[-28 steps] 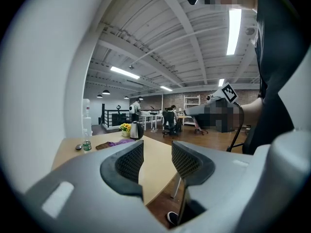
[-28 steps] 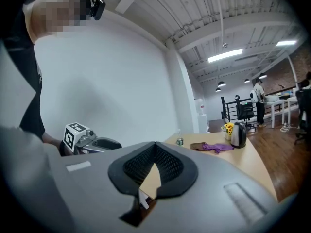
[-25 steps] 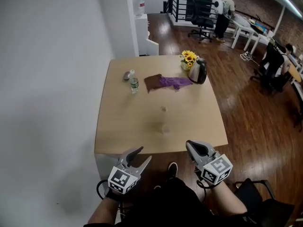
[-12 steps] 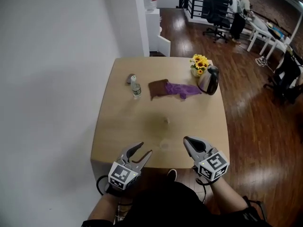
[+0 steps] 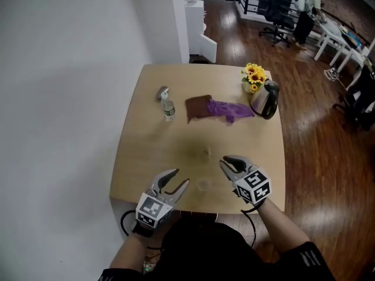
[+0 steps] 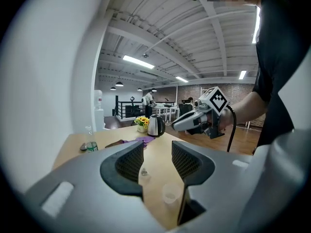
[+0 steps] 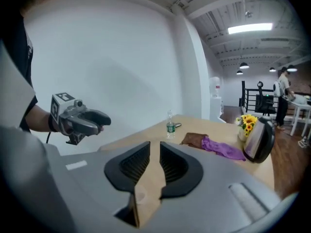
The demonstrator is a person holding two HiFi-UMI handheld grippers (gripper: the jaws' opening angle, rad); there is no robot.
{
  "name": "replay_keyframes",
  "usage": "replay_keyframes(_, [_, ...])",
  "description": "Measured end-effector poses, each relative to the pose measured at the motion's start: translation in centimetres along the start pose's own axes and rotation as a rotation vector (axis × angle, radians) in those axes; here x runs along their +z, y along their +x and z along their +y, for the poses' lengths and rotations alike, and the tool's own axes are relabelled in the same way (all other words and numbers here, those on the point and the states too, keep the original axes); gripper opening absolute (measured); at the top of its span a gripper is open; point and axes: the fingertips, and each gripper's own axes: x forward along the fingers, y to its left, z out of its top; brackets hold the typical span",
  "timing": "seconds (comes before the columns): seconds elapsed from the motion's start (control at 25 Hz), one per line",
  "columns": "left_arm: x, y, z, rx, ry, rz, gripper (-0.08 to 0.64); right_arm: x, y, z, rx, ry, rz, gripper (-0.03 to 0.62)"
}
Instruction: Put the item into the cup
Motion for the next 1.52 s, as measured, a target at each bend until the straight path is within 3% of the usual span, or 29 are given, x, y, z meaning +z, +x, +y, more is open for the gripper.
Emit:
replay_keyframes(0.2, [-2.5,0.9,2.1,-0.010,-0.010,0.050,0.175,-4.5,6.7,-2.7,-0.024,-0.081,0.170,0.084])
replay_keyframes(0.48, [-6.8,0.8,5.0,-0.004,-0.066,0.125,0.176,-11.9,13.9,-6.2,-0.046,-0.056,0.398,0.089])
replay_keyframes(0.72, [-9.1,0.5,5.8,-0.014,-0.094,0.175,0.176,-16.1,17.7,-7.7,-0.044,-0.039,0.509,0.095])
replay_keyframes(1.04, [-9.6,0.6,5.8,-0.030,-0.107,0.188,0.176,-17.6,20.4,-7.9,-0.028,-0.050,0.565,0.093])
replay_keyframes(1.12, [-9.5,0.6,5.9,-0.029,-0.108,0.188,0.175,-17.7,20.3,-8.0,-0.042,-0.056,0.584,0.017])
replay_keyframes(1.16, [-9.5,0.5,6.0,-0.027,-0.109,0.186,0.176,-17.7,20.2,-8.0,-0.051,-0.059,0.586,0.009])
replay_keyframes(1.52, [-8.5,0.7,6.5,-0.039,-0.099,0.158,0.176,-10.7,14.7,-5.1,-0.001,-0.027,0.399,0.008])
